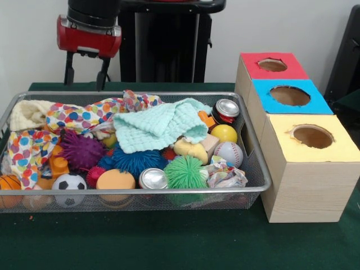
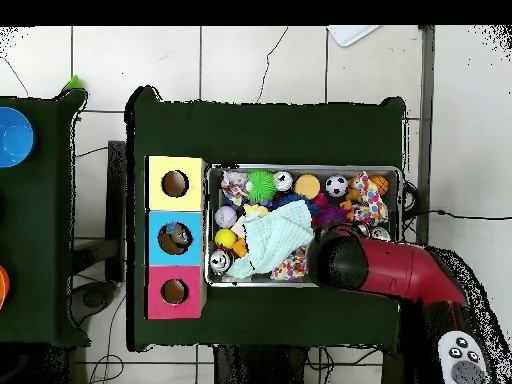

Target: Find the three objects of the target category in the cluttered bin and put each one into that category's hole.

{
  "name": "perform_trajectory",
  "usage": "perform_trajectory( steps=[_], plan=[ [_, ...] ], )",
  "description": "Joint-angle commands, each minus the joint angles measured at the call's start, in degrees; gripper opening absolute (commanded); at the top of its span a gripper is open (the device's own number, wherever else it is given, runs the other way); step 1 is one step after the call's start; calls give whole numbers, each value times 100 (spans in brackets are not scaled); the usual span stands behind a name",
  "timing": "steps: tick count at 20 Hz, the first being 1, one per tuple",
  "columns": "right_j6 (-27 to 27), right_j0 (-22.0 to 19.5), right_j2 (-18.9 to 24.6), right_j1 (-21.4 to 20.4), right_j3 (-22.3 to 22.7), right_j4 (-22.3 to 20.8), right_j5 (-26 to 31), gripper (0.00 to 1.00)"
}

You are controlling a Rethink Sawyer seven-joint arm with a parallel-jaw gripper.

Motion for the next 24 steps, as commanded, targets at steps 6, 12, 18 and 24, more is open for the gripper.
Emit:
perform_trajectory(
  steps=[6, 12, 18, 24],
  plan=[
    [-213, -202, 218, 495, -147, -782, 70, 100],
    [-659, -493, 434, 517, -384, -1006, 280, 100],
    [-785, -650, 552, 533, -481, -1256, 353, 100],
    [-729, -761, 623, 582, -510, -1439, 259, 100]
  ],
)
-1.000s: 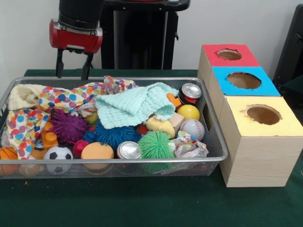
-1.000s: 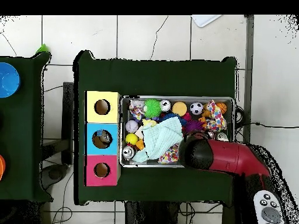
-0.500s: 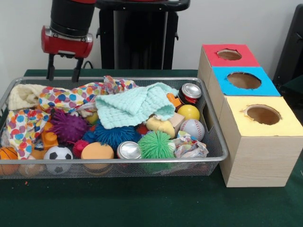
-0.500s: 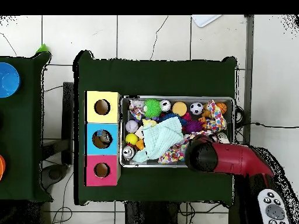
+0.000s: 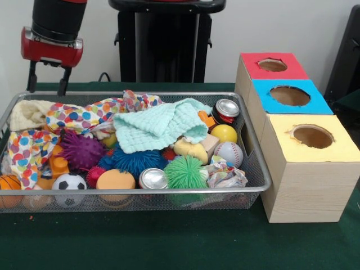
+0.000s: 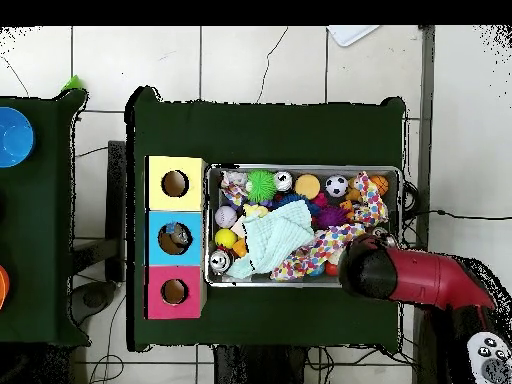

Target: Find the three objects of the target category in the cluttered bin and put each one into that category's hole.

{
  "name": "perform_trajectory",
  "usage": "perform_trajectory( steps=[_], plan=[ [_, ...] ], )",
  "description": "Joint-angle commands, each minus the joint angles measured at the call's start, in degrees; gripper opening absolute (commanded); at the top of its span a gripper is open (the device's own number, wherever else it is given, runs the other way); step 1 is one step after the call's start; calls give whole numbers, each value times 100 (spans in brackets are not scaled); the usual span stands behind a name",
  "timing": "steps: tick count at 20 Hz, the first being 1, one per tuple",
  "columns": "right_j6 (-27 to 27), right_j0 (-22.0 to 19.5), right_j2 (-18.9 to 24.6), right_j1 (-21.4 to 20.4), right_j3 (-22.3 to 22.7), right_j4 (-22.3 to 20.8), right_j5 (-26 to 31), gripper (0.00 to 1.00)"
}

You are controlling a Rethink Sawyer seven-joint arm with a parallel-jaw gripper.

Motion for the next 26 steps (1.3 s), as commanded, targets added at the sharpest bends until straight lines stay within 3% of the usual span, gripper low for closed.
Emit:
perform_trajectory(
  steps=[1, 18, 26],
  plan=[
    [-679, -167, 598, 273, -245, -449, 251, 100],
    [-247, -597, 1043, 570, -81, -479, -421, 100],
    [-207, -477, 914, 767, -302, -783, -476, 100]
  ],
)
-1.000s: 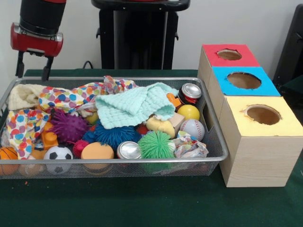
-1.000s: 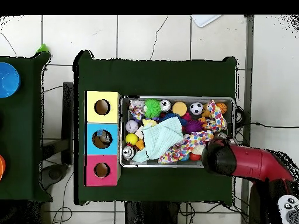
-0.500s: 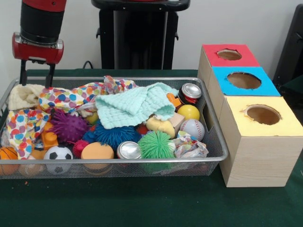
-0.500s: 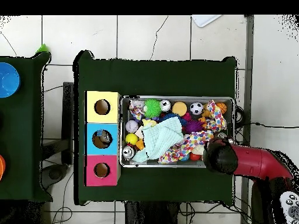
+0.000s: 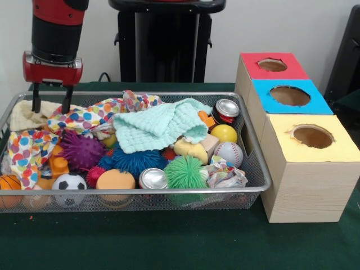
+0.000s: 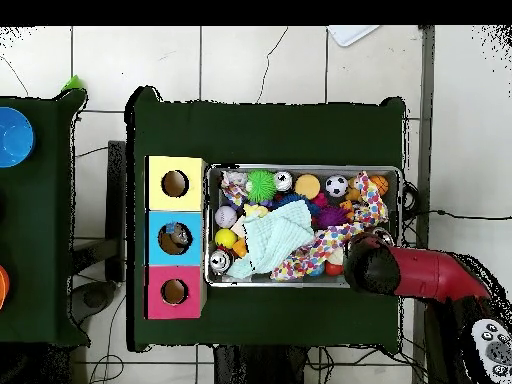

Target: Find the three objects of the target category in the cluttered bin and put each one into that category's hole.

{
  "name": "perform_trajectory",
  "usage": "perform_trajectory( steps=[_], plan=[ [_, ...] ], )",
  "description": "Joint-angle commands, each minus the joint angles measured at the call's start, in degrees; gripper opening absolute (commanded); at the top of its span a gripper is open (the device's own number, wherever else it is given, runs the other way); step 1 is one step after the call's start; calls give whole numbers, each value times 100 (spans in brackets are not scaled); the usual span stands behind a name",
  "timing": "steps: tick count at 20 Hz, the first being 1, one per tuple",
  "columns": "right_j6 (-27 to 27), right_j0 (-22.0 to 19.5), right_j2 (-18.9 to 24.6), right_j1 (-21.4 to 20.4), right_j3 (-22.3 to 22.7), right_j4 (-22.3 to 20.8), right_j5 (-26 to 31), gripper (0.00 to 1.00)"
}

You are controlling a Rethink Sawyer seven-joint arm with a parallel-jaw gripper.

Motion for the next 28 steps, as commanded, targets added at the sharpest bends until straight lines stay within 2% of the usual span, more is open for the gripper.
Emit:
perform_trajectory(
  steps=[1, 7, 12, 19, 24, 28],
  plan=[
    [-205, 48, 346, 324, -264, -546, -241, 100],
    [-105, 35, 328, 372, -303, -615, -241, 100],
    [113, 339, -15, 628, -589, -935, -232, 100],
    [310, 538, -278, 959, -884, -1192, -223, 100],
    [468, 549, -361, 1306, -1034, -1127, -156, 100],
    [444, 771, -583, 1345, -1085, -1219, -42, 100]
  ],
)
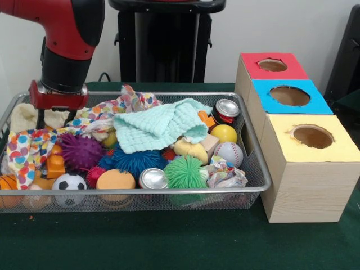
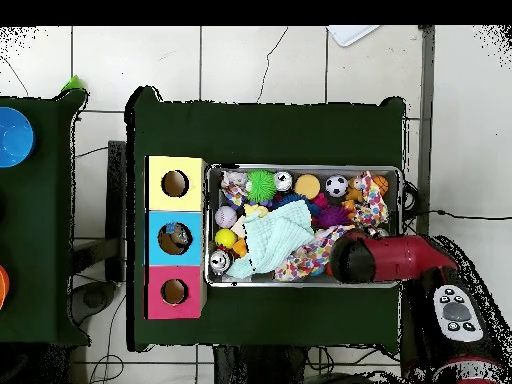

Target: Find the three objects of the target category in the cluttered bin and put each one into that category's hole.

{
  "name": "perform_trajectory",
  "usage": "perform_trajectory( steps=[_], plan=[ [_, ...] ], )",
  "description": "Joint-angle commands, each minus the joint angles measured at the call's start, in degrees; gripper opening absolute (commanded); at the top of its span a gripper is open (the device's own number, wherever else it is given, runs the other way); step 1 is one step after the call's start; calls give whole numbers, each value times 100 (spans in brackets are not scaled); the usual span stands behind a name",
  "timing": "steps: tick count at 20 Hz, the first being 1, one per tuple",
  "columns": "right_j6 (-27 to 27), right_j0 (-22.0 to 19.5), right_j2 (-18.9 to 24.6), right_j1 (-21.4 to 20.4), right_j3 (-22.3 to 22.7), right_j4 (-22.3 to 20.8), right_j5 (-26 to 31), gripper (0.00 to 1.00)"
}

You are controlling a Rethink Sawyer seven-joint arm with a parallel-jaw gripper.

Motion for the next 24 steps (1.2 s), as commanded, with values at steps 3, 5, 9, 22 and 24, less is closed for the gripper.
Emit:
perform_trajectory(
  steps=[3, 5, 9, 22, 24],
  plan=[
    [331, 341, -354, 500, -400, -493, 235, 100],
    [315, 433, -493, 497, -419, -530, 317, 100],
    [-70, 354, -447, 236, -201, -361, 582, 100],
    [-923, 183, -102, -999, 601, 155, 1726, 100],
    [-989, 170, -48, -1071, 631, 143, 1850, 100]
  ],
)
